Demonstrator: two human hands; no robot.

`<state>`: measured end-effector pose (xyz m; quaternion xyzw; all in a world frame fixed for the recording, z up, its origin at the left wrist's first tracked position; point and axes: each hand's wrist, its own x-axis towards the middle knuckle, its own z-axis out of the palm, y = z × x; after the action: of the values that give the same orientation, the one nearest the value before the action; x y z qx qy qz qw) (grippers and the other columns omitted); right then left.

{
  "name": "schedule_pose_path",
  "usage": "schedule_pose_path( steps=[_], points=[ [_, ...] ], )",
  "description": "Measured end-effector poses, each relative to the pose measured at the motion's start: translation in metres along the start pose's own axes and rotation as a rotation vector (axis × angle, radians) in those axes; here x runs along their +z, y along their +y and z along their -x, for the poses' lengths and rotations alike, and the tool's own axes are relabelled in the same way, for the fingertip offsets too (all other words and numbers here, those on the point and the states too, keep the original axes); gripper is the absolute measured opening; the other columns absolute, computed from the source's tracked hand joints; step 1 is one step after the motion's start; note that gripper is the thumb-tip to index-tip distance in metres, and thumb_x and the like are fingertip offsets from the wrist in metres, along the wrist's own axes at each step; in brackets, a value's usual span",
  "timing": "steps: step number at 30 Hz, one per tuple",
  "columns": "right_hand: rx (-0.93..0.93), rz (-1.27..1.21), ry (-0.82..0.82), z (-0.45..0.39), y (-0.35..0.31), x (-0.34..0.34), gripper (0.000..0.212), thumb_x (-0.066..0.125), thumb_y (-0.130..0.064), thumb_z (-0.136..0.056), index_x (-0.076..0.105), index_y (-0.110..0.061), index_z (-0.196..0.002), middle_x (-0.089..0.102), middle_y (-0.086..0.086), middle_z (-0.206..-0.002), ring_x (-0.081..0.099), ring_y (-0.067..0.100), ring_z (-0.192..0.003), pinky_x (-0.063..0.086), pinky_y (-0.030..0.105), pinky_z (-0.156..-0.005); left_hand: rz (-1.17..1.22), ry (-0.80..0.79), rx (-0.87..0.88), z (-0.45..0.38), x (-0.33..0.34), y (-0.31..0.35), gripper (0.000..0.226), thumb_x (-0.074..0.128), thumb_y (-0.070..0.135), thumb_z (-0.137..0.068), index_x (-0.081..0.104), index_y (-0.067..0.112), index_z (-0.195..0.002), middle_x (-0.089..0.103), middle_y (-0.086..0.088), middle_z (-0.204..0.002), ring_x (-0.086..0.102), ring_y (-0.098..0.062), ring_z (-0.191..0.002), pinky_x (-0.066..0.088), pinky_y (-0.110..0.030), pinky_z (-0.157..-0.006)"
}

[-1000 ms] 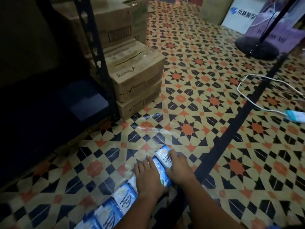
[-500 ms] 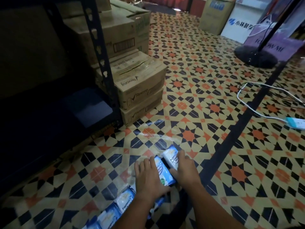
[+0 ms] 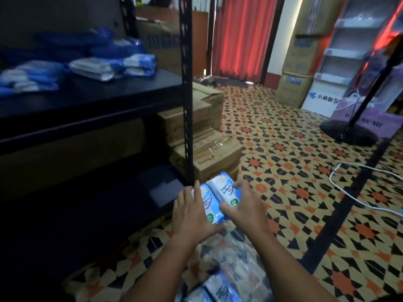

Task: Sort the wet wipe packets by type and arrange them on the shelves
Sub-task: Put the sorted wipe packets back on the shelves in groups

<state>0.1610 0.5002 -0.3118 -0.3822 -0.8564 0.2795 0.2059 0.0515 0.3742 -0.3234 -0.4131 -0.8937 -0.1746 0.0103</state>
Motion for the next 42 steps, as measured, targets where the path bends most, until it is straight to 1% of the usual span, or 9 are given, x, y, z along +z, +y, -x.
schedule_pose_path(
  steps=[10,13,19,24,30,33,36,39,42],
  points=[
    [-0.247,-0.208,0.206,-0.030,-0.157,-0.057,0.054,0.074,-0.046,-0.062,0.045,-0.040,-0.106,0.061,-0.010,-0.103,0.060,0.019,-0.090,0.053,0.040,-0.072,-0.114,0.281,0.006,-0.024,-0.182,-0.030,0.141,0.061,0.076,-0.050,0.000,0.010,-0.159,0.030,-0.004,-0.131,0.030,-0.026,-0.124,0.030,-0.036,-0.108],
    [-0.311,-0.239,0.249,-0.039,-0.202,-0.073,0.054,0.077,-0.042,-0.062,0.047,-0.038,-0.107,0.061,-0.008,-0.100,0.059,0.019,-0.087,0.050,0.035,-0.067,-0.138,0.340,0.000,-0.032,-0.229,-0.039,0.144,0.057,0.080,-0.048,-0.002,0.011,-0.159,0.029,-0.007,-0.134,0.028,-0.028,-0.127,0.029,-0.039,-0.111],
    [-0.327,-0.230,0.282,-0.064,-0.272,-0.095,0.053,0.078,-0.042,-0.063,0.052,-0.030,-0.108,0.064,-0.001,-0.097,0.059,0.025,-0.087,0.049,0.036,-0.069,-0.130,0.289,-0.084,-0.057,-0.300,-0.050,0.144,0.078,0.071,-0.058,-0.006,0.012,-0.159,0.019,-0.015,-0.152,0.019,-0.036,-0.140,0.025,-0.046,-0.115],
    [-0.245,-0.180,0.201,-0.083,-0.305,-0.101,0.054,0.082,-0.044,-0.070,0.053,-0.024,-0.111,0.057,-0.003,-0.098,0.049,0.018,-0.084,0.028,0.027,-0.053,-0.089,0.142,-0.216,-0.085,-0.332,-0.064,0.143,0.082,0.063,-0.060,-0.005,0.009,-0.160,0.012,-0.021,-0.161,0.012,-0.041,-0.148,0.023,-0.046,-0.118],
    [-0.185,-0.117,0.097,-0.106,-0.314,-0.086,0.055,0.078,-0.051,-0.076,0.058,-0.015,-0.113,0.060,0.005,-0.106,0.059,0.024,-0.092,0.043,0.031,-0.068,0.078,0.079,-0.320,-0.097,-0.327,-0.084,0.137,0.076,0.066,-0.066,-0.013,0.020,-0.159,0.003,-0.022,-0.165,0.017,-0.042,-0.149,0.031,-0.047,-0.116],
    [-0.229,-0.134,0.074,-0.113,-0.313,-0.081,0.056,0.069,-0.055,-0.082,0.064,-0.014,-0.120,0.061,0.008,-0.114,0.058,0.023,-0.097,0.045,0.032,-0.075,0.190,0.205,-0.245,-0.094,-0.313,-0.091,0.121,0.073,0.065,-0.065,0.006,0.027,-0.158,0.001,-0.010,-0.165,0.026,-0.038,-0.146,0.036,-0.048,-0.114],
    [-0.276,-0.233,0.062,-0.110,-0.308,-0.082,0.053,0.056,-0.048,-0.088,0.064,-0.014,-0.129,0.057,0.011,-0.131,0.054,0.023,-0.114,0.041,0.032,-0.088,0.178,0.416,-0.077,-0.084,-0.298,-0.100,0.091,0.069,0.063,-0.069,0.031,0.028,-0.143,0.019,0.001,-0.156,0.030,-0.027,-0.141,0.039,-0.046,-0.111],
    [-0.327,-0.292,0.064,-0.099,-0.296,-0.084,0.038,0.058,-0.026,-0.092,0.063,-0.019,-0.128,0.051,0.008,-0.131,0.044,0.013,-0.107,0.032,0.025,-0.086,0.085,0.587,0.109,-0.075,-0.286,-0.105,0.064,0.069,0.052,-0.081,0.045,0.025,-0.134,0.041,0.004,-0.143,0.038,-0.020,-0.132,0.044,-0.038,-0.104],
    [-0.383,-0.266,0.088,-0.095,-0.285,-0.080,0.041,0.067,-0.015,-0.087,0.065,-0.025,-0.127,0.050,0.004,-0.129,0.042,0.010,-0.107,0.033,0.022,-0.087,0.014,0.643,0.202,-0.074,-0.282,-0.104,0.047,0.068,0.047,-0.086,0.055,0.025,-0.126,0.053,0.008,-0.128,0.045,-0.015,-0.121,0.048,-0.035,-0.095]
  ],
)
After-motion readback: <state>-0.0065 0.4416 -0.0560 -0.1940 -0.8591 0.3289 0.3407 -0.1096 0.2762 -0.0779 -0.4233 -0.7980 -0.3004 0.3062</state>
